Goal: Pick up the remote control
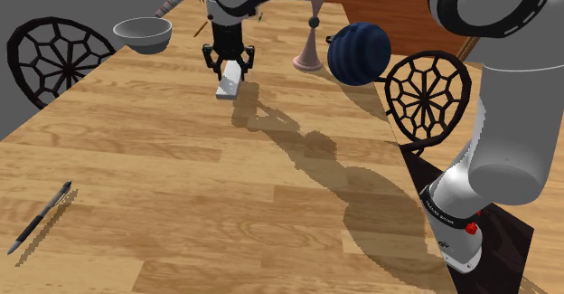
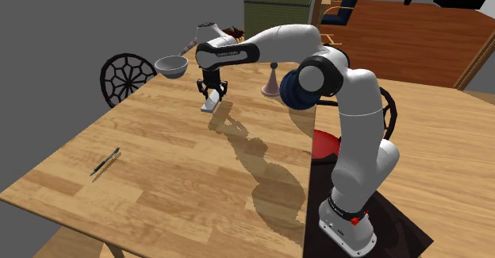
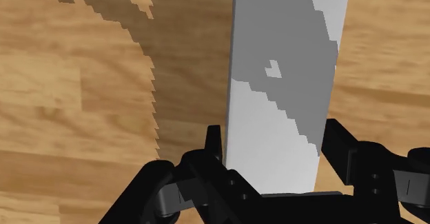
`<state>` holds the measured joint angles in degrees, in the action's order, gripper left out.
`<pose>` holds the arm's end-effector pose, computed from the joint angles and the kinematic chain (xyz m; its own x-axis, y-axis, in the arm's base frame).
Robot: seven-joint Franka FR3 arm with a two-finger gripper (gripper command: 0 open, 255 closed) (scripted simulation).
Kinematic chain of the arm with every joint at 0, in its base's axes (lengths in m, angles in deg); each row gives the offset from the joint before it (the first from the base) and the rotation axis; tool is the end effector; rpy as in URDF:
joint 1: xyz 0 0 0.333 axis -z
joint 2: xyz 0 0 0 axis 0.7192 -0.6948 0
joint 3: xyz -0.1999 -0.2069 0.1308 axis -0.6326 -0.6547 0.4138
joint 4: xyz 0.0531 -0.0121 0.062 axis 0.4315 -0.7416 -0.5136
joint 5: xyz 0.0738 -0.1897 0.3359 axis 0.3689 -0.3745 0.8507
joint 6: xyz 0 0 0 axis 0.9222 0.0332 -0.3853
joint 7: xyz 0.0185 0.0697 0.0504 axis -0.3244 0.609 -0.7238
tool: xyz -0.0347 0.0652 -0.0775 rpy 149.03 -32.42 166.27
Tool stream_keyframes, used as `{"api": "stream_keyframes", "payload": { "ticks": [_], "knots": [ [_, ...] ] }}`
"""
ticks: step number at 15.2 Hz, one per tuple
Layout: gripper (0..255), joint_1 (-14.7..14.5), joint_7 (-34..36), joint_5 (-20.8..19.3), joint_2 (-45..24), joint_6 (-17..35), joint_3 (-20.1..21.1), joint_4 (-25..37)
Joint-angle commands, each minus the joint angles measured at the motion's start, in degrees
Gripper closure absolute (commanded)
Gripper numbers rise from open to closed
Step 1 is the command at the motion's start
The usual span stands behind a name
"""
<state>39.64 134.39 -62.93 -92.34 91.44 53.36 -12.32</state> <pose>0.6449 0.2503 0.4443 0.8113 -0.5846 -0.0097 -0.5847 -0.8111 -0.0184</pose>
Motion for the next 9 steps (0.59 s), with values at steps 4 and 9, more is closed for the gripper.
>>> {"api": "stream_keyframes", "payload": {
  "ticks": [4, 9],
  "knots": [
    [255, -0.31, -0.08, 0.12, 0.14, -3.76, 0.13, 3.65],
    [255, -0.52, -0.15, 0.16, 0.13, -6.19, 0.18, 6.11]
  ]
}}
